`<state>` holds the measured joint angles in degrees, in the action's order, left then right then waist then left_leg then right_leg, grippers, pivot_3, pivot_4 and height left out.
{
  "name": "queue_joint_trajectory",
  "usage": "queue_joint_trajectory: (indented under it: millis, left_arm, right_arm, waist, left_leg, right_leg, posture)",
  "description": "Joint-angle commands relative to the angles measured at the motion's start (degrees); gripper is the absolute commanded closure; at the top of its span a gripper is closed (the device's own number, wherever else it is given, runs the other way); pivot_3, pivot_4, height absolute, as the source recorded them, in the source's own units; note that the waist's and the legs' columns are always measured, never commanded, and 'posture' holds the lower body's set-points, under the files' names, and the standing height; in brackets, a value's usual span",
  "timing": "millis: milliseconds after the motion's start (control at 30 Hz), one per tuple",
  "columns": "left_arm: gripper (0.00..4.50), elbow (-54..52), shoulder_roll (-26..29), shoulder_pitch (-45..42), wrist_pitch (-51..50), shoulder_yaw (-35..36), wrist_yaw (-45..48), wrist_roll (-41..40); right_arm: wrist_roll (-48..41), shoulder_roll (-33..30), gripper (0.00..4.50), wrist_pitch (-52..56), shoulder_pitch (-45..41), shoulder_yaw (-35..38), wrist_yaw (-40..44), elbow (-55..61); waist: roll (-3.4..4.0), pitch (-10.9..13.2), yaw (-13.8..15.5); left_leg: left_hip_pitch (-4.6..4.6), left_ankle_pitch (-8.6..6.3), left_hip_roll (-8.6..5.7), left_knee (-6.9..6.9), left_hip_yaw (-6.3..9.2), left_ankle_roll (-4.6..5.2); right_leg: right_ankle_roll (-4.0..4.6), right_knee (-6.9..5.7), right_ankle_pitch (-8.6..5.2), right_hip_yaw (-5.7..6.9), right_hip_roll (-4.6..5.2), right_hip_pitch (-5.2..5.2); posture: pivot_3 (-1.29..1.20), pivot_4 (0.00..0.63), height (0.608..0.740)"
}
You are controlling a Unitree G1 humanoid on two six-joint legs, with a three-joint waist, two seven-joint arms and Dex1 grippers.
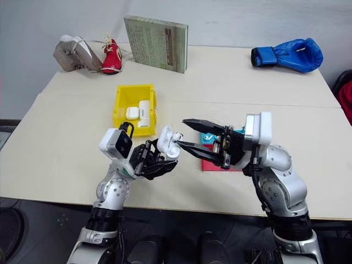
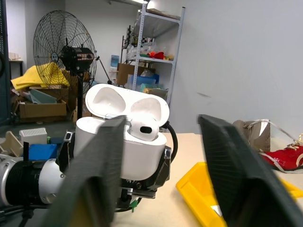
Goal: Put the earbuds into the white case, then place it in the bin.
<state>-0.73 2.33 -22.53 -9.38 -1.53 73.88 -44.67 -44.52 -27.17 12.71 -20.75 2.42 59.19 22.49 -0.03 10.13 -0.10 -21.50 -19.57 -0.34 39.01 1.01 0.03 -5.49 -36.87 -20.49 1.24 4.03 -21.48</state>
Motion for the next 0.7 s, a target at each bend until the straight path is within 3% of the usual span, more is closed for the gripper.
queue_joint_trajectory:
  millis: [33,100,133,233,333,433,567,700]
  left_arm:
    - [1.71,-1.08,-0.74,-1.37,1.78,0.25,-0.06,-0.24]
    - [1.71,0.15,0.71,-0.45,2.98,1.52,0.19,0.74]
    - [1.71,0.54,1.29,-0.12,3.38,1.91,0.27,1.03]
    - [1.71,1.54,4.30,0.94,4.63,3.33,1.33,1.74]
    - [1.71,1.68,7.48,2.18,5.07,5.48,1.46,1.68]
    - [1.71,1.49,9.22,3.10,5.15,6.93,1.02,1.35]
    - [1.71,0.49,10.53,4.55,4.85,8.22,0.46,1.04]
    - [1.71,-0.42,10.42,5.07,4.80,8.16,-0.23,1.02]
  right_arm:
    - [-2.26,-3.77,0.75,2.71,1.19,2.44,0.44,3.89]
    - [-3.59,-8.42,0.15,4.24,4.81,7.85,0.91,4.83]
    - [-4.01,-10.06,0.07,4.62,6.26,9.82,1.04,5.06]
    - [-2.47,-15.51,0.07,4.07,14.10,17.24,3.94,3.97]
    - [2.83,-17.86,0.07,-1.11,25.82,28.30,7.80,-5.02]
    - [7.30,-18.10,0.07,-7.25,32.57,34.40,10.25,-15.49]
    - [11.33,-18.22,0.07,-13.67,35.91,37.90,10.72,-24.89]
    - [13.42,-20.86,0.07,-9.43,31.77,34.07,5.99,-21.32]
  waist:
    - [0.00,0.00,0.03]
    - [0.00,0.00,0.37]
    - [0.00,0.00,0.75]
    - [-0.01,0.00,1.01]
    - [-0.02,0.01,1.55]
    - [-0.02,0.01,1.56]
    - [0.02,0.00,1.08]
    - [0.07,0.00,-0.27]
  left_leg:
    - [0.00,0.00,0.00,0.00,0.00,0.00]
    - [0.00,0.00,0.00,0.00,0.00,0.01]
    - [-0.01,-0.02,0.00,0.00,0.04,0.03]
    - [-0.02,-0.08,-0.02,-0.01,-0.02,0.13]
    - [-0.01,-0.08,-0.01,-0.05,-0.02,0.14]
    - [0.06,-0.13,-0.03,-0.03,-0.06,0.23]
    - [0.34,-0.16,-0.03,-0.06,-0.10,0.29]
    - [0.51,-0.12,0.08,-0.16,-0.10,0.23]
  right_leg:
    - [0.00,0.00,0.00,0.00,0.00,0.00]
    - [0.00,0.01,0.00,0.00,0.00,0.01]
    - [0.00,0.02,0.00,0.03,0.02,0.03]
    - [0.00,0.12,0.00,0.01,0.02,0.07]
    - [0.00,0.18,0.00,0.03,0.01,0.13]
    - [-0.01,0.29,0.01,0.02,0.01,0.30]
    - [-0.05,0.55,0.02,-0.01,0.01,0.63]
    - [-0.05,0.78,0.02,-0.02,-0.07,0.83]
  posture:
    - [0.00,0.150,0.740]
    - [0.00,0.150,0.740]
    - [0.00,0.150,0.740]
    - [0.00,0.150,0.740]
    - [0.00,0.150,0.740]
    - [0.00,0.150,0.740]
    - [0.00,0.150,0.740]
    - [0.00,0.150,0.740]
